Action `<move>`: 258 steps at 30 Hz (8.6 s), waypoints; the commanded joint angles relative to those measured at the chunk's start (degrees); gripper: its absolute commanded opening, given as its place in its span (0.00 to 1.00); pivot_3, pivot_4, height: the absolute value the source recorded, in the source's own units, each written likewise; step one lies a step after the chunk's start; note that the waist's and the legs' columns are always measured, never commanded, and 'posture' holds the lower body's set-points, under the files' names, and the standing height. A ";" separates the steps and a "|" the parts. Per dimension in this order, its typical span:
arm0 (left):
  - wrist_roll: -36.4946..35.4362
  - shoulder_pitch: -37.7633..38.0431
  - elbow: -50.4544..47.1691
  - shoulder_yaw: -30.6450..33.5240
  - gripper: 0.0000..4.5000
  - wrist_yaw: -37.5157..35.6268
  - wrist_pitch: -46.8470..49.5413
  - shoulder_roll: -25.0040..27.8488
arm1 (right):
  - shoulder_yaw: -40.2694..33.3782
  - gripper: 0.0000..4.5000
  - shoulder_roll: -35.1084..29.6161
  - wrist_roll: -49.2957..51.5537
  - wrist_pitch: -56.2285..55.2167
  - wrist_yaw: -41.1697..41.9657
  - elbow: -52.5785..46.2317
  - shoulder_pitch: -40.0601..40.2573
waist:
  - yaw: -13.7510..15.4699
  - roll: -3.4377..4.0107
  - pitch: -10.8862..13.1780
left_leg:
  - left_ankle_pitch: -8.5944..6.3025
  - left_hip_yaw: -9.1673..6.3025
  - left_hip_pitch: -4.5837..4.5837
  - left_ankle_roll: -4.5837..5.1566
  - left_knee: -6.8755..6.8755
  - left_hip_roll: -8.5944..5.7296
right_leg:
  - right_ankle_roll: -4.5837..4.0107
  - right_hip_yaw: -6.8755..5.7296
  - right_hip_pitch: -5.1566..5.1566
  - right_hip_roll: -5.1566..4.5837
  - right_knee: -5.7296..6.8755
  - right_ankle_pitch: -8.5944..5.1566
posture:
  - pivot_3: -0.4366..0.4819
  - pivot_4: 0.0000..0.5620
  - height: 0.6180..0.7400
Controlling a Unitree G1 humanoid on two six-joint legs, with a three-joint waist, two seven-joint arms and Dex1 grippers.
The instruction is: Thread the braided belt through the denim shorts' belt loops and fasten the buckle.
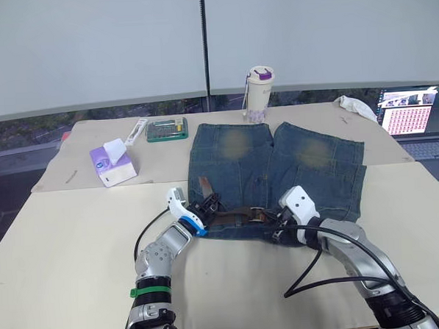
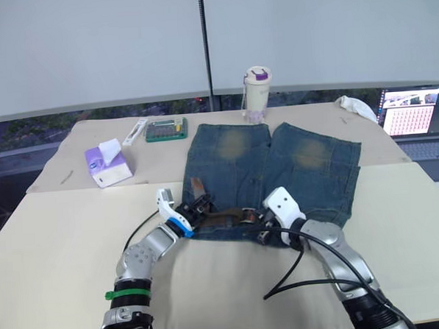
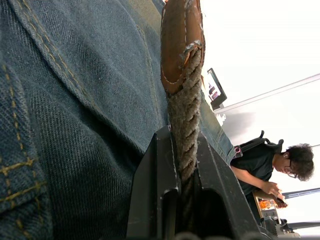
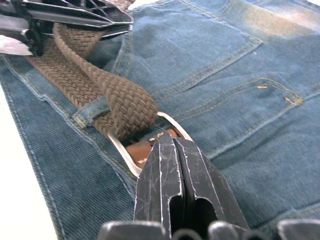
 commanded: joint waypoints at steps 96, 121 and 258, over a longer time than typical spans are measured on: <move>3.19 -11.53 -0.64 -21.30 0.00 -22.51 -12.69 -11.88 | 12.96 0.00 3.08 -12.92 8.60 3.12 7.36 0.54 | -0.45 -0.25 -0.44 | -0.25 0.00 0.22 0.33 -0.03 0.02 | 0.01 -0.05 0.26 0.04 -0.19 -0.08 | 0.48 0.27 1.00; -16.07 -16.01 -4.64 -9.78 0.00 -19.05 1.84 -7.43 | 12.94 0.00 3.25 -13.60 7.16 3.41 9.37 -0.18 | -0.58 -0.30 -0.30 | -0.08 -0.03 0.18 0.00 -0.02 0.02 | 0.02 -0.06 0.15 0.05 -0.11 -0.08 | 0.48 0.27 1.00; 36.86 -19.17 28.07 -25.13 0.00 -43.75 -54.55 8.03 | -15.11 0.00 -6.29 22.97 41.32 -22.99 -26.85 -7.14 | -0.06 0.18 0.31 | -0.12 -0.02 -0.10 0.47 -0.24 0.00 | -0.07 -0.08 -0.15 0.00 -0.02 -0.02 | 0.48 0.27 1.00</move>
